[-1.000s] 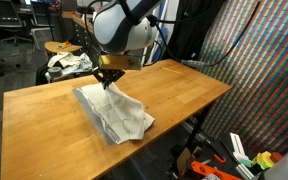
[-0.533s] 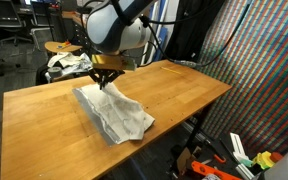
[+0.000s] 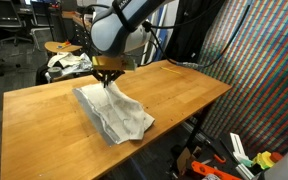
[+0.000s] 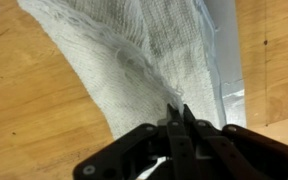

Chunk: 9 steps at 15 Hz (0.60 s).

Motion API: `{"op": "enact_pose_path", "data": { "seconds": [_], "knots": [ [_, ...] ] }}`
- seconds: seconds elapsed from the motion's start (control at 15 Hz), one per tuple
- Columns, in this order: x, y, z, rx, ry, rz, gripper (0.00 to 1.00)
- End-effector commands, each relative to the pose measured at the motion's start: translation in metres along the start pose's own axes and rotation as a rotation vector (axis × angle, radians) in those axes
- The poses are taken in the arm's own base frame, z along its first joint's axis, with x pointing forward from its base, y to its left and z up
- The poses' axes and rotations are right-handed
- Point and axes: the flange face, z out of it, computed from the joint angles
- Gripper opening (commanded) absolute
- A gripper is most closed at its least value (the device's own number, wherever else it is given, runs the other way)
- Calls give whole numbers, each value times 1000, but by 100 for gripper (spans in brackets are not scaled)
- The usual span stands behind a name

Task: Fold the towel in half

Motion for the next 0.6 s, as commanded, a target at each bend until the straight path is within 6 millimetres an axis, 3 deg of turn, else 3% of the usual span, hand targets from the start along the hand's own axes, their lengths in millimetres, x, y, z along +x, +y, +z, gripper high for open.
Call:
{"op": "enact_pose_path", "data": {
  "seconds": [0.0,0.33,0.53],
  "knots": [
    [15,-20,-5,-115,97,73,1],
    [12,-61,9,-171,50,100,1],
    [21,-84,16,-146,48,117,1]
  ]
}}
